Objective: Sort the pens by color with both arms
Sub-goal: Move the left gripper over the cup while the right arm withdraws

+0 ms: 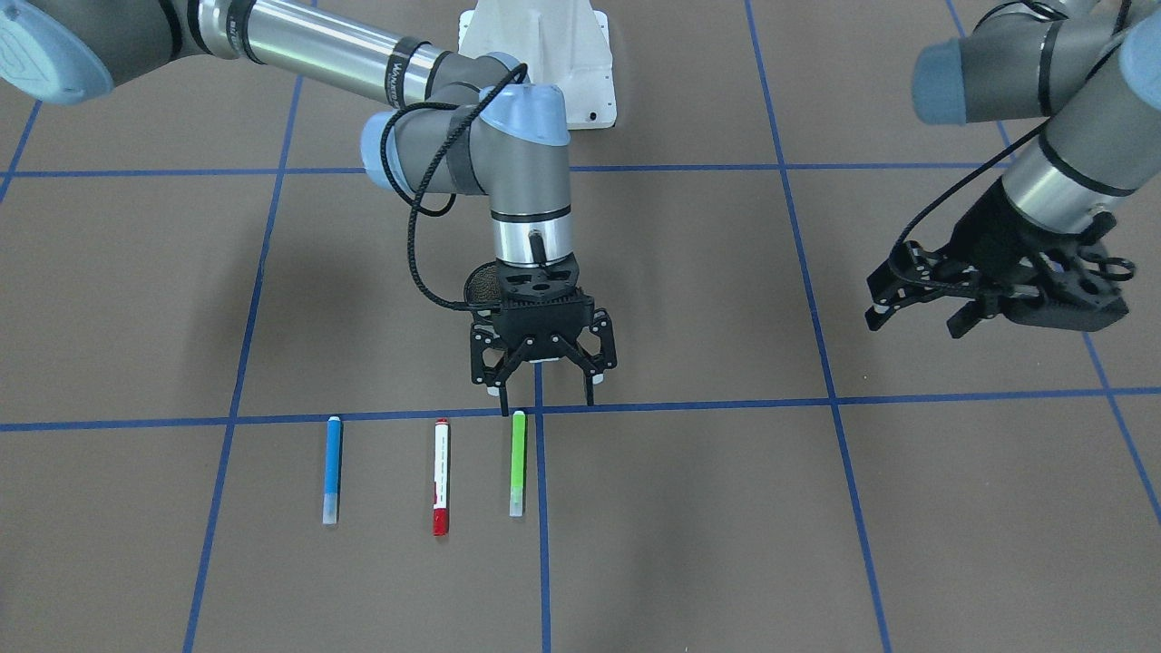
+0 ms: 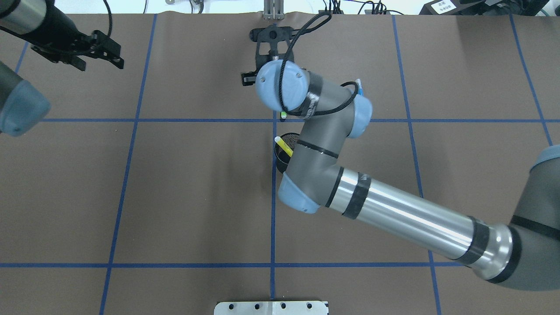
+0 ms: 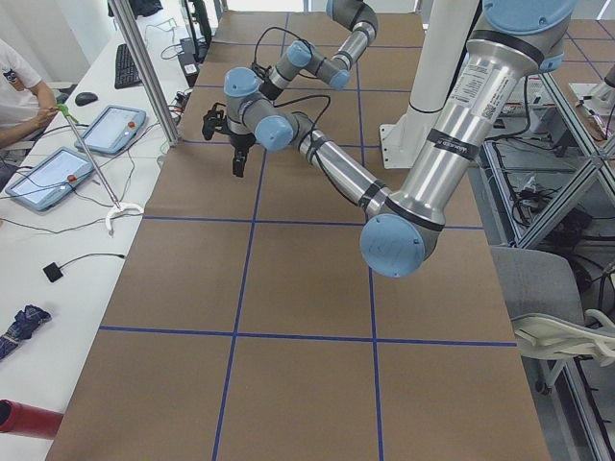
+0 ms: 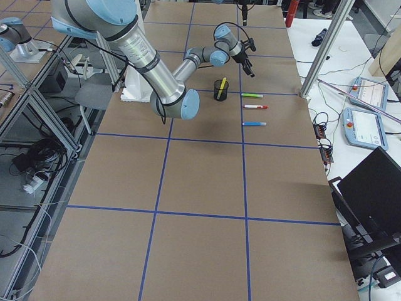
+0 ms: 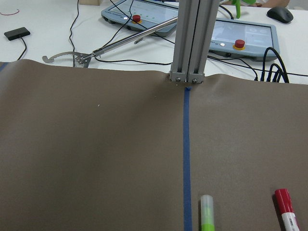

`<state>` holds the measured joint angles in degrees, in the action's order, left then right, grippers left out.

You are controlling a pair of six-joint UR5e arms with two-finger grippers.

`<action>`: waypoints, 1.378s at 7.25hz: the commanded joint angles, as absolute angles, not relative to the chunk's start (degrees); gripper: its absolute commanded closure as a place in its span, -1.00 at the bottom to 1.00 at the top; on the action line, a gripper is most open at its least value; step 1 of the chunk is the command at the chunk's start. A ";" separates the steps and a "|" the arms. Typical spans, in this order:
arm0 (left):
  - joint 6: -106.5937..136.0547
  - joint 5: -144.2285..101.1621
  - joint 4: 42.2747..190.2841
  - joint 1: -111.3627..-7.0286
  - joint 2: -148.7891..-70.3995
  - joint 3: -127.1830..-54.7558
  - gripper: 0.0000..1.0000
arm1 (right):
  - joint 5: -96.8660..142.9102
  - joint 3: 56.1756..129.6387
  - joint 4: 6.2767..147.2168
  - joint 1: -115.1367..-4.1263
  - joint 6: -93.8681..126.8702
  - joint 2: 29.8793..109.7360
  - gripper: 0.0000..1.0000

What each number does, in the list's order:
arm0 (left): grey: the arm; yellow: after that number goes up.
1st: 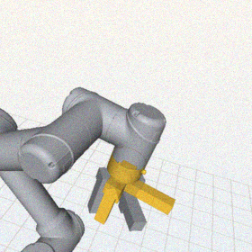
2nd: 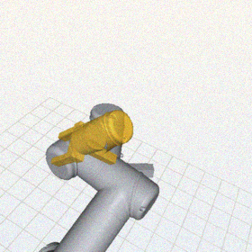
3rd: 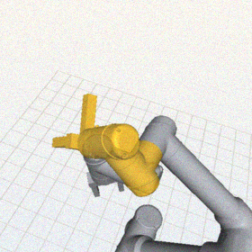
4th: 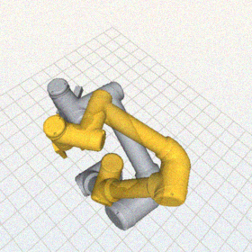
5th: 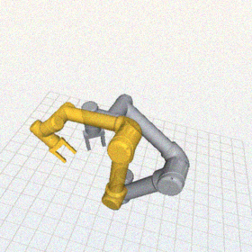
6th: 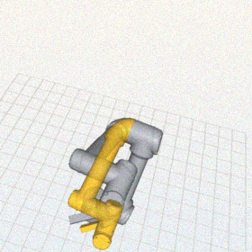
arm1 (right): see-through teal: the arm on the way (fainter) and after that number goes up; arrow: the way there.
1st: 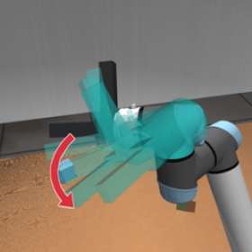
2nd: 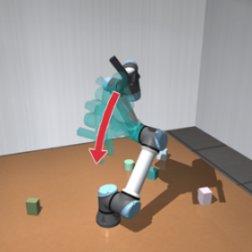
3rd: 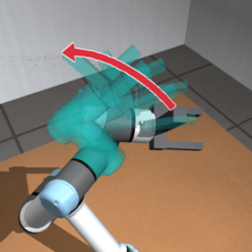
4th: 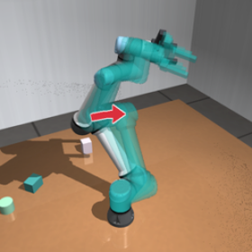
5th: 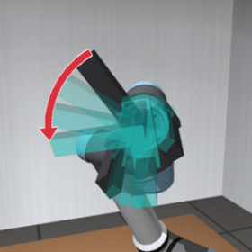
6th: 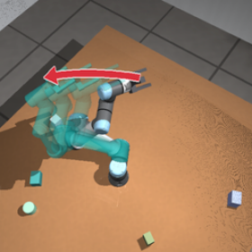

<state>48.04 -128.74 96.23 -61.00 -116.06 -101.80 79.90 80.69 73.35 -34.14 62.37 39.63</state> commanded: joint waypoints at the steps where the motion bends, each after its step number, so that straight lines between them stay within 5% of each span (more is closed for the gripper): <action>1: 58.58 -128.85 96.42 -54.79 -120.30 -101.60 -0.97 | 94.51 94.43 77.78 -41.98 60.75 50.75 -0.94; 6: 83.38 -128.93 96.77 -42.73 -136.38 -90.03 -0.96 | 120.72 100.72 77.87 -60.44 47.76 70.37 -0.95; 10: 89.29 -129.11 97.65 -38.94 -142.89 -81.06 -0.82 | 122.96 100.19 77.87 -63.72 38.51 76.37 -0.95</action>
